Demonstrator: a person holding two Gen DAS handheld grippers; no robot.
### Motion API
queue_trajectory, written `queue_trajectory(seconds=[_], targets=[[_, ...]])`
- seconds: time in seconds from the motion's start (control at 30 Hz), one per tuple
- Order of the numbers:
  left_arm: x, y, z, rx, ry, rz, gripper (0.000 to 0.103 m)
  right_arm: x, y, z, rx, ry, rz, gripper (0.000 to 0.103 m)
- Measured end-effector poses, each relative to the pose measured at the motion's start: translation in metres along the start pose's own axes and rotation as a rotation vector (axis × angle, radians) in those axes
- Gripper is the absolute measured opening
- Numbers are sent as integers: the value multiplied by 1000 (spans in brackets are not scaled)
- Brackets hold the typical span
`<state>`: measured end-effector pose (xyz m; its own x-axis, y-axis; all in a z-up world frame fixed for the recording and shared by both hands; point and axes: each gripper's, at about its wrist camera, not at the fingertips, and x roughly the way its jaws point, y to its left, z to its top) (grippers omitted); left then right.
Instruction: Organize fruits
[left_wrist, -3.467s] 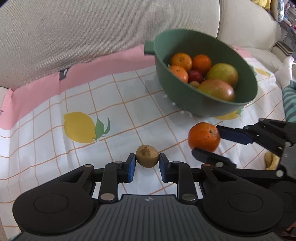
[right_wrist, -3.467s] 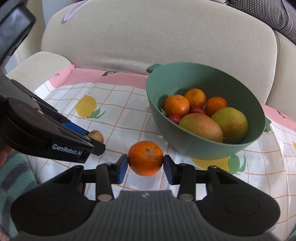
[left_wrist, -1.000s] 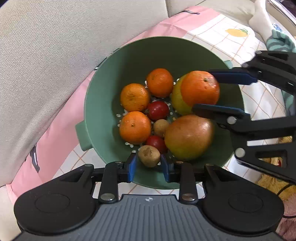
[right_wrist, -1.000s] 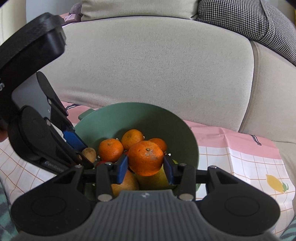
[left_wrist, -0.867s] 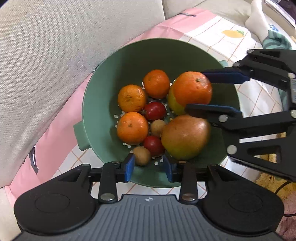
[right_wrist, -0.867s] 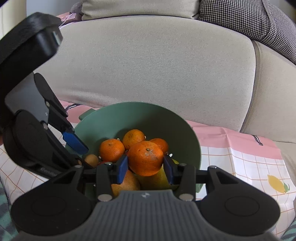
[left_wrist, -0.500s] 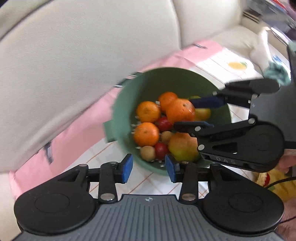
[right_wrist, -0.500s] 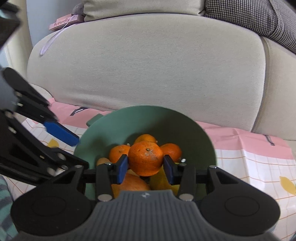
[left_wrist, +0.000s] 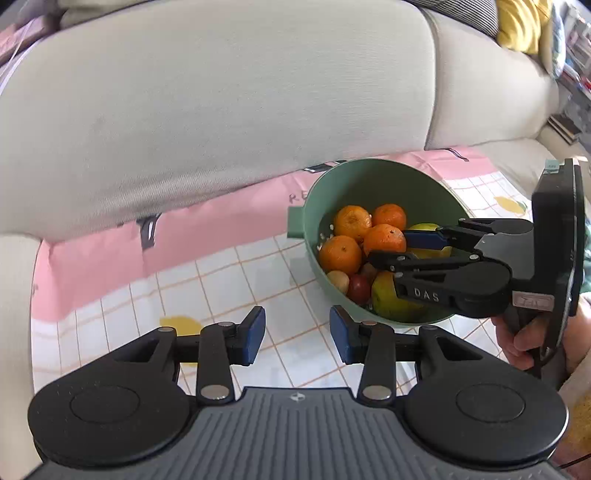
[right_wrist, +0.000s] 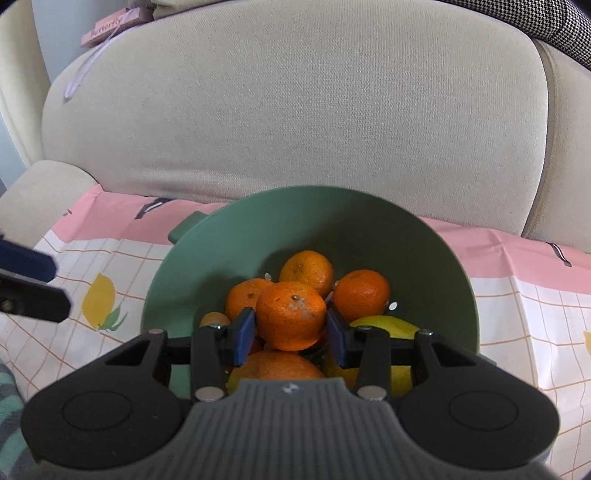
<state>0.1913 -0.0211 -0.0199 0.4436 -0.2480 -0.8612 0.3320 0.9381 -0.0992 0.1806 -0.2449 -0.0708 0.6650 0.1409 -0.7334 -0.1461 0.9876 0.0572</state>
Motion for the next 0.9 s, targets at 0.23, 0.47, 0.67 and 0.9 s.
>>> queue_trajectory(seconds=[0.23, 0.47, 0.67, 0.9], targets=[[-3, 3, -17, -62, 7, -1, 48, 5, 5, 1, -19, 12, -23, 40], [-23, 1, -30, -91, -39, -24, 48, -13, 14, 4, -63, -15, -66, 54], [-55, -4, -38, -96, -127, -30, 52, -54, 23, 1, -88, -65, -74, 67], [-96, -11, -54, -102, -265, 21, 61, -117, 44, -6, -91, -147, -52, 84]])
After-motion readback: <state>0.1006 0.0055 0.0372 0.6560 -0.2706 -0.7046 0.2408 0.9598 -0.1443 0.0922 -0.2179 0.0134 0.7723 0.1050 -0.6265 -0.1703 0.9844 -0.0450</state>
